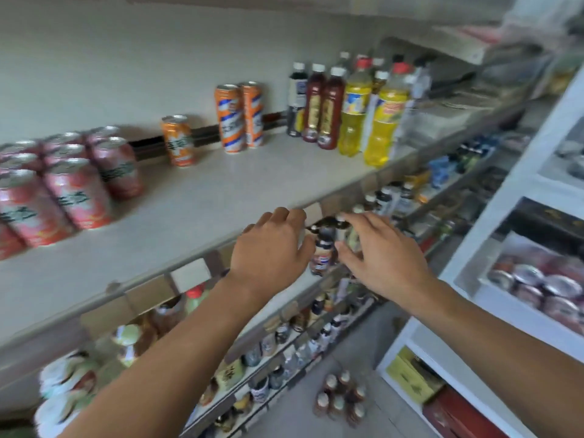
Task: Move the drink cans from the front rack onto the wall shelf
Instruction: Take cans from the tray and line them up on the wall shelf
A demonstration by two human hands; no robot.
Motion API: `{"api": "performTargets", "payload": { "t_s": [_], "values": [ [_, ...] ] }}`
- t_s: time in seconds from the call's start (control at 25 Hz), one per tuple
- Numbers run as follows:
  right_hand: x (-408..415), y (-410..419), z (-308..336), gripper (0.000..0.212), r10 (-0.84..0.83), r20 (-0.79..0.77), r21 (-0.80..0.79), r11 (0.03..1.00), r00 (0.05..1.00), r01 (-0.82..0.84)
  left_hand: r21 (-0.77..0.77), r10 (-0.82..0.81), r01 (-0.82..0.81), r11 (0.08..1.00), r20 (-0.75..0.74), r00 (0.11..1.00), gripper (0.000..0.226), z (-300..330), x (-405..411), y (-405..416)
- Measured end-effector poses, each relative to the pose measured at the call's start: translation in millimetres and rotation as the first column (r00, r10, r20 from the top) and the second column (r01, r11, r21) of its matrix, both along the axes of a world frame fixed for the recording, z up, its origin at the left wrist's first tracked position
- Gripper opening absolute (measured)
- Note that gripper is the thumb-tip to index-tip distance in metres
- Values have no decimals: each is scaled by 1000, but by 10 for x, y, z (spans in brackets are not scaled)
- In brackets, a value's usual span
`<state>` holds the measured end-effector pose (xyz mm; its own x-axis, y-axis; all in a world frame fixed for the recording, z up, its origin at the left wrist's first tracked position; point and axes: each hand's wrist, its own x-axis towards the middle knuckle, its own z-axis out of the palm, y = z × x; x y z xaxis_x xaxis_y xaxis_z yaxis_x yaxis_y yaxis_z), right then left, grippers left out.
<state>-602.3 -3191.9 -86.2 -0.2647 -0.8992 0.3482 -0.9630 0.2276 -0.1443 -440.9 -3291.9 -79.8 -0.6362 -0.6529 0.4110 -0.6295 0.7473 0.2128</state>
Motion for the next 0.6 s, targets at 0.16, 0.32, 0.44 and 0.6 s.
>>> {"api": "performTargets", "payload": {
  "t_s": [0.16, 0.32, 0.44, 0.6],
  "values": [
    [-810, 606, -276, 50, -185, 107, 85, 981, 977, 177, 21, -183, 182, 983, 84, 979, 39, -179, -976, 338],
    [-1628, 1184, -498, 51, -366, 152, 176, 924, 918, 339, 70, -362, 356, 932, 116, 925, 38, -349, -2052, 720],
    [-2235, 1562, -673, 49, -481, 181, 196, 872, 858, 448, 97, -459, 450, 888, 128, 879, 37, -482, -2847, 1016],
    [-2934, 1893, -894, 44, -599, 240, 200, 801, 764, 565, 146, -536, 518, 843, 143, 832, 38, -696, -3699, 1312]
  ]
}}
